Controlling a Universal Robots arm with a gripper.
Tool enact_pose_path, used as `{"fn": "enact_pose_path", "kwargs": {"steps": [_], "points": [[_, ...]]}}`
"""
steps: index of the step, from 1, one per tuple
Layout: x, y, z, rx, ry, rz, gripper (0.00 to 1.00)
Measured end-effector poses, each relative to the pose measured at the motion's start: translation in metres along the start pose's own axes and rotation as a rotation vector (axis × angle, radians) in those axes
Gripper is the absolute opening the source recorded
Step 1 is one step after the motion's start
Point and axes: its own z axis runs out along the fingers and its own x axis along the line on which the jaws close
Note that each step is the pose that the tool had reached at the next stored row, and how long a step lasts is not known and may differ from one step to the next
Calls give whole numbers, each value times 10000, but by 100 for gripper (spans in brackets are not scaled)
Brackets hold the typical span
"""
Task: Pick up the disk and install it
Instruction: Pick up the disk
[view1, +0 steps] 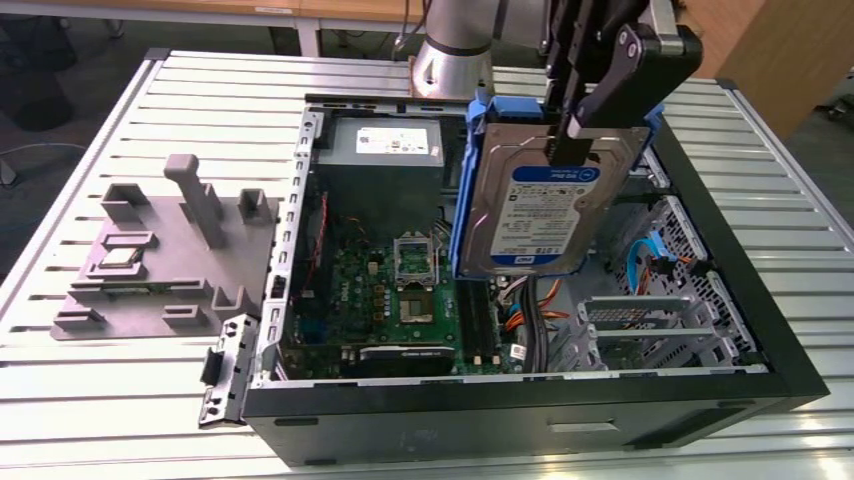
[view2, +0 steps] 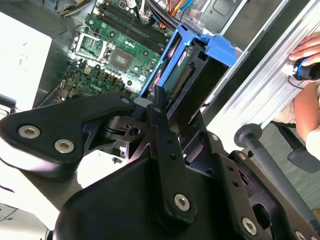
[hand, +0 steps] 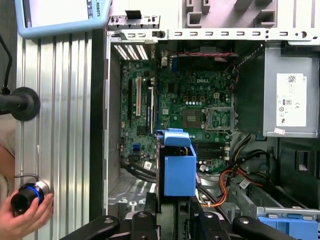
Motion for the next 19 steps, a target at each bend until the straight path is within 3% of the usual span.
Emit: {"fn": "enact_pose_path", "kwargs": {"steps": [19], "points": [[4, -8, -59, 0, 0, 0, 35]]}}
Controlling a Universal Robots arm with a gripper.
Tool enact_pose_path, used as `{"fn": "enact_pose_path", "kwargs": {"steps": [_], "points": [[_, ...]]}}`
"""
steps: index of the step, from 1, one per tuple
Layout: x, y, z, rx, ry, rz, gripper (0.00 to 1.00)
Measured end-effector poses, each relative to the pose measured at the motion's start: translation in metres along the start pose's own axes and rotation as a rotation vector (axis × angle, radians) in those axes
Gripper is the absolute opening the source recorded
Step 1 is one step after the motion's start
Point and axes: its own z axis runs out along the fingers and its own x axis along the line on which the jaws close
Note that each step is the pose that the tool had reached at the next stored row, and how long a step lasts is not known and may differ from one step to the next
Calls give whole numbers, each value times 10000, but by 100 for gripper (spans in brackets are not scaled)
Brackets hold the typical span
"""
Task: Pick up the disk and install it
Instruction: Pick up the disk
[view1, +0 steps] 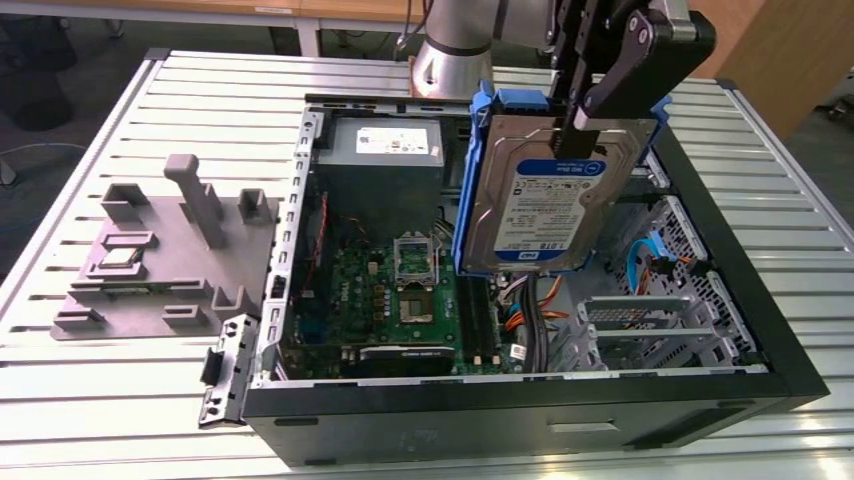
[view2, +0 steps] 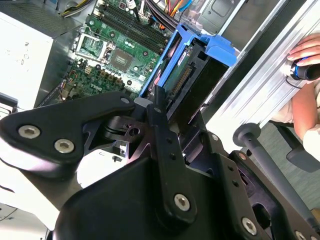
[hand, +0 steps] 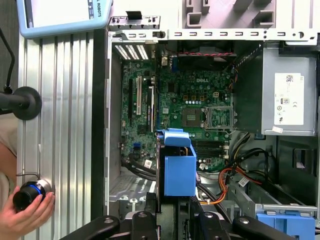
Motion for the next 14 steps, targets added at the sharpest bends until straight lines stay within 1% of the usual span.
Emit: {"fn": "enact_pose_path", "kwargs": {"steps": [10, 12, 14], "points": [[0, -6, -2, 0, 0, -1, 35], [0, -35, -2, -1, 2, 0, 35], [1, -83, -1, -1, 0, -1, 35]]}}
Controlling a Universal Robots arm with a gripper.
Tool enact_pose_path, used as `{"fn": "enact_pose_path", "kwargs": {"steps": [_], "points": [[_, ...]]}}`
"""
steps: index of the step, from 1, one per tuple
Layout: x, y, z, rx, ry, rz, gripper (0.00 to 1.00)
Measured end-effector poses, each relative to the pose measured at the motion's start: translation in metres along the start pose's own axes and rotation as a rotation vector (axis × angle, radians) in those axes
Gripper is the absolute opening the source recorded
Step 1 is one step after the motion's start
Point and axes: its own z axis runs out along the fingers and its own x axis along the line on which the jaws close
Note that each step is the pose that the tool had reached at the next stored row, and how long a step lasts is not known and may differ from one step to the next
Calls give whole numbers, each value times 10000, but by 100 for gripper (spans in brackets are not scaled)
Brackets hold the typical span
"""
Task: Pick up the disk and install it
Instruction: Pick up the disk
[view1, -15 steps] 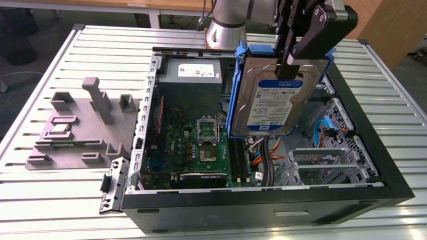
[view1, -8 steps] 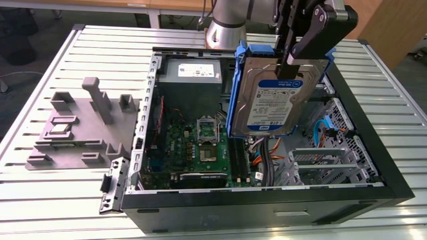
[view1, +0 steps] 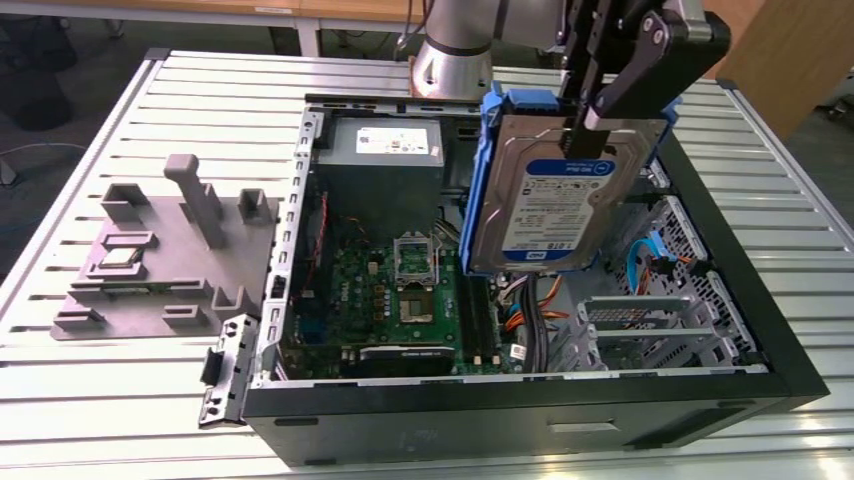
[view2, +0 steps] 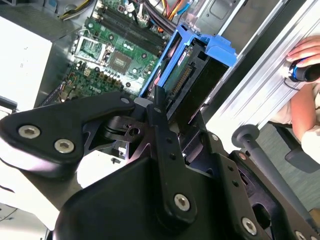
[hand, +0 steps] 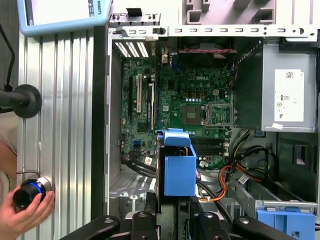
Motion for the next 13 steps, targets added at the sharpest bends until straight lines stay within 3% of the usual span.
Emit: {"fn": "enact_pose_path", "kwargs": {"steps": [5, 13], "points": [[0, -114, 0, -1, 1, 0, 35], [46, -150, 6, 0, -90, -1, 35]]}}
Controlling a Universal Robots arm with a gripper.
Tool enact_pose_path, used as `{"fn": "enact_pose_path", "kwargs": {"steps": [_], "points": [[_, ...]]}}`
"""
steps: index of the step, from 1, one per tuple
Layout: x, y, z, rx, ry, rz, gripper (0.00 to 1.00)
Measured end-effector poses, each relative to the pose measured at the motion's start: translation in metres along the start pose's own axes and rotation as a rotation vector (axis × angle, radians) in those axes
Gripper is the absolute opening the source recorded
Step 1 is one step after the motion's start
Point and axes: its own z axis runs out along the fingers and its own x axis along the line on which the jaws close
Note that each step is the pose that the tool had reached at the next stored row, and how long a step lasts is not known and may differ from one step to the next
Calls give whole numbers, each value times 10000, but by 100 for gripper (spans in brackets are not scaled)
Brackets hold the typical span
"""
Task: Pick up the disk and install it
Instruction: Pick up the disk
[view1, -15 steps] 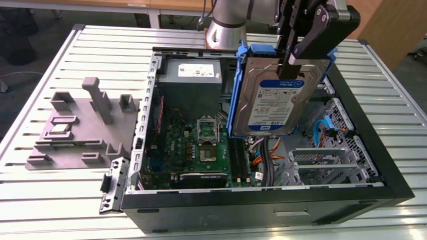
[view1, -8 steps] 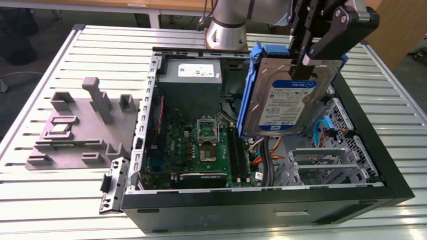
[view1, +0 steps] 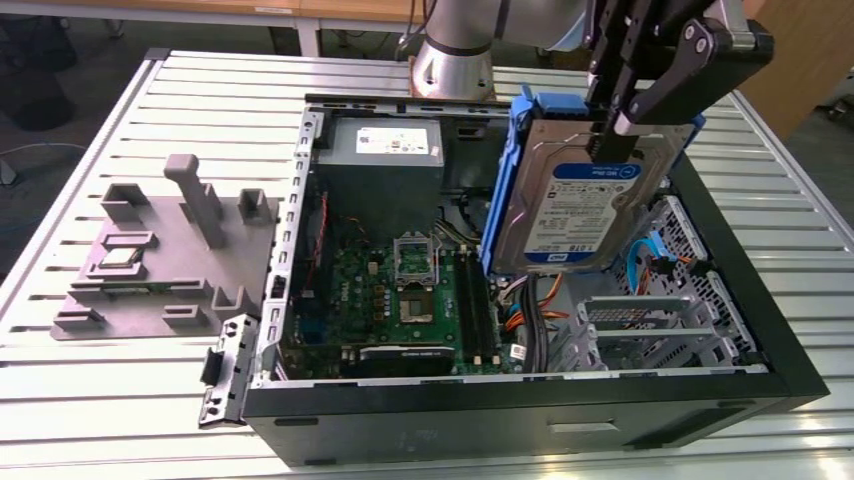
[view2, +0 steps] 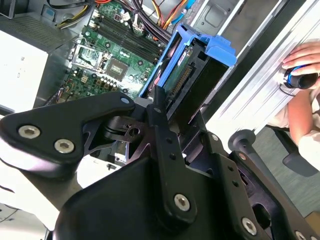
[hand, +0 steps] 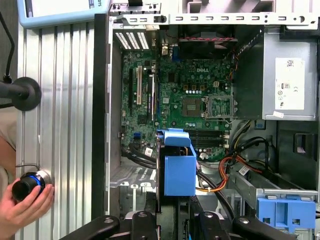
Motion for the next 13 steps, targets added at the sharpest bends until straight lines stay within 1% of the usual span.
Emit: {"fn": "enact_pose_path", "kwargs": {"steps": [3, 13], "points": [[25, -4, 1, 0, -22, 1, 35], [27, -9, 2, 0, -24, 1, 35]]}}
